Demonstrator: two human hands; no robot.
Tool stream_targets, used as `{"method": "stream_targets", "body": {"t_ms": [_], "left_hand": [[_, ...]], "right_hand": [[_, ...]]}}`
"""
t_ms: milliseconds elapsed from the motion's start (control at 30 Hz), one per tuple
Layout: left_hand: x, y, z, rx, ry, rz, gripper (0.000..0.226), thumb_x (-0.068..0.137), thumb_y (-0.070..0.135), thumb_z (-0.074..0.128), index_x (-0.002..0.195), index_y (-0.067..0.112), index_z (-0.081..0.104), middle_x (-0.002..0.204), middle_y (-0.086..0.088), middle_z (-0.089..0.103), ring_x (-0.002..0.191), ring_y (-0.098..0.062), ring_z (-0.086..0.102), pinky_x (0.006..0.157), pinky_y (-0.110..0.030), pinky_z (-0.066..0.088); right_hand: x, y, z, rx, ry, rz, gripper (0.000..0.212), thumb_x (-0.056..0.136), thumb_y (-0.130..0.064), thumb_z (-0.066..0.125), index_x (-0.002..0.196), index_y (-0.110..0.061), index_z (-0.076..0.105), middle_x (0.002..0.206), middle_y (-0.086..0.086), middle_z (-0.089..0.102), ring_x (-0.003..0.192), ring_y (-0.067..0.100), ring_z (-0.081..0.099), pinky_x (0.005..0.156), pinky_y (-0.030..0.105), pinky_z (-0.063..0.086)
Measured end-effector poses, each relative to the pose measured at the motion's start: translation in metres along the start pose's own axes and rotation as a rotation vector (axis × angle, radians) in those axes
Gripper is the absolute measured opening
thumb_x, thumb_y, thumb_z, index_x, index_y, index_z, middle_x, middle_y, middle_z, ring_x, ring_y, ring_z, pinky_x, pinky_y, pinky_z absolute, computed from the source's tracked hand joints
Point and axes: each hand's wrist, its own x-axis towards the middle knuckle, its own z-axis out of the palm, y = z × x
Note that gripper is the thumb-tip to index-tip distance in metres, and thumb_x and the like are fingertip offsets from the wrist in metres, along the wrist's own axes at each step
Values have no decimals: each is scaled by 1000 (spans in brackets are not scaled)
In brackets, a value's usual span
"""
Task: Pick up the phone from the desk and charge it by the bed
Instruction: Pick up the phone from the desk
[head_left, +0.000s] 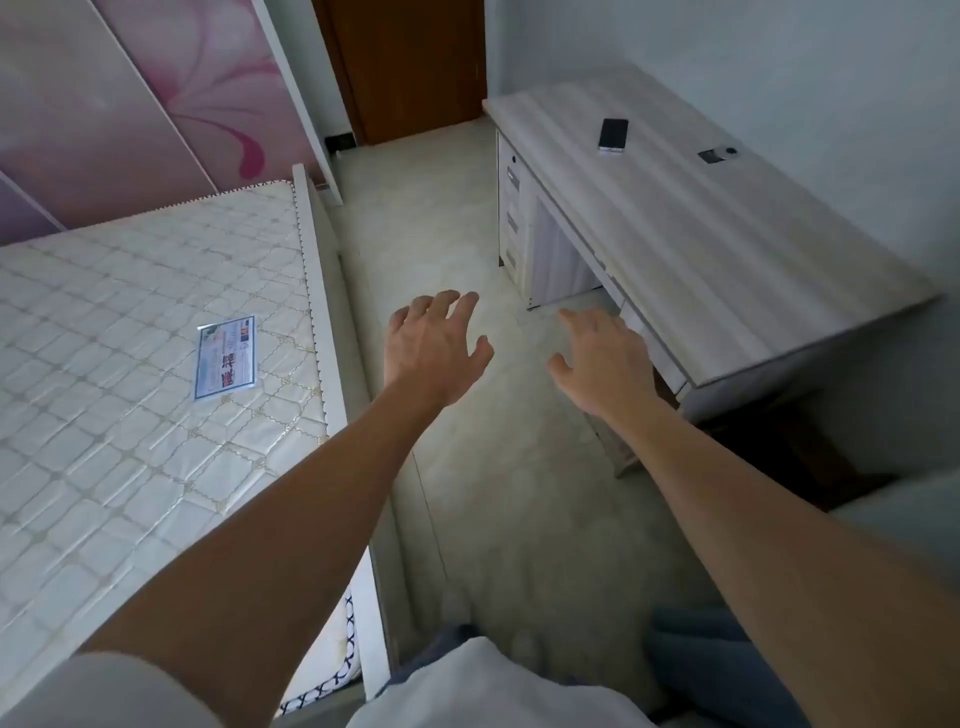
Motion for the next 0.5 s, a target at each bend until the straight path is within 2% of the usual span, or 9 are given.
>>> {"method": "stream_targets", "body": {"t_ms": [200, 500], "left_hand": [[45, -15, 16, 3, 3, 13, 57, 93, 51, 42, 145, 27, 40, 148, 1, 48, 132, -27, 44, 108, -45, 35], [160, -68, 40, -12, 11, 42, 55, 94, 49, 44, 144, 26, 41, 147, 1, 49, 131, -27, 45, 108, -44, 36]], "right_hand": [[46, 1, 10, 9, -41, 22, 56, 92, -38, 50, 142, -15, 42, 137, 14, 55, 123, 33, 52, 100, 46, 45], [162, -9, 30, 2, -34, 67, 55, 92, -38, 53, 140, -14, 45, 134, 15, 56, 120, 34, 54, 99, 46, 44]]}}
